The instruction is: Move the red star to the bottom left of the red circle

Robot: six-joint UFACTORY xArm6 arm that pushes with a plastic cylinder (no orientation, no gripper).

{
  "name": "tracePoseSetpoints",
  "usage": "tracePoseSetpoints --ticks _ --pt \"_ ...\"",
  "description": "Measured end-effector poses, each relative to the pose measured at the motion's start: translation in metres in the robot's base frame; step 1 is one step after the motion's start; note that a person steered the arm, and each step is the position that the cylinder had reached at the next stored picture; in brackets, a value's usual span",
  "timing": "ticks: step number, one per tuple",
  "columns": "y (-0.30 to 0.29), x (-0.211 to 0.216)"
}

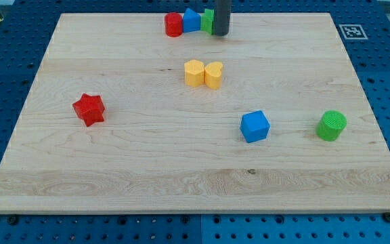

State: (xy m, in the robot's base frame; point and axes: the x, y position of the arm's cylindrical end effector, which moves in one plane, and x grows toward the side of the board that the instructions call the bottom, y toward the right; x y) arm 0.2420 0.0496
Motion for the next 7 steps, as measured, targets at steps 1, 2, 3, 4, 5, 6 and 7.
tracePoseSetpoints --ticks 1,2,3,4,5,6,7 --pt "0.014 0.009" --pt "0.010 0.048" --pt "-0.042 0.067" --pt "-0.139 0.083" --pt "-0.239 0.090" --pt "-0.292 0.101" --pt "-0.301 0.175"
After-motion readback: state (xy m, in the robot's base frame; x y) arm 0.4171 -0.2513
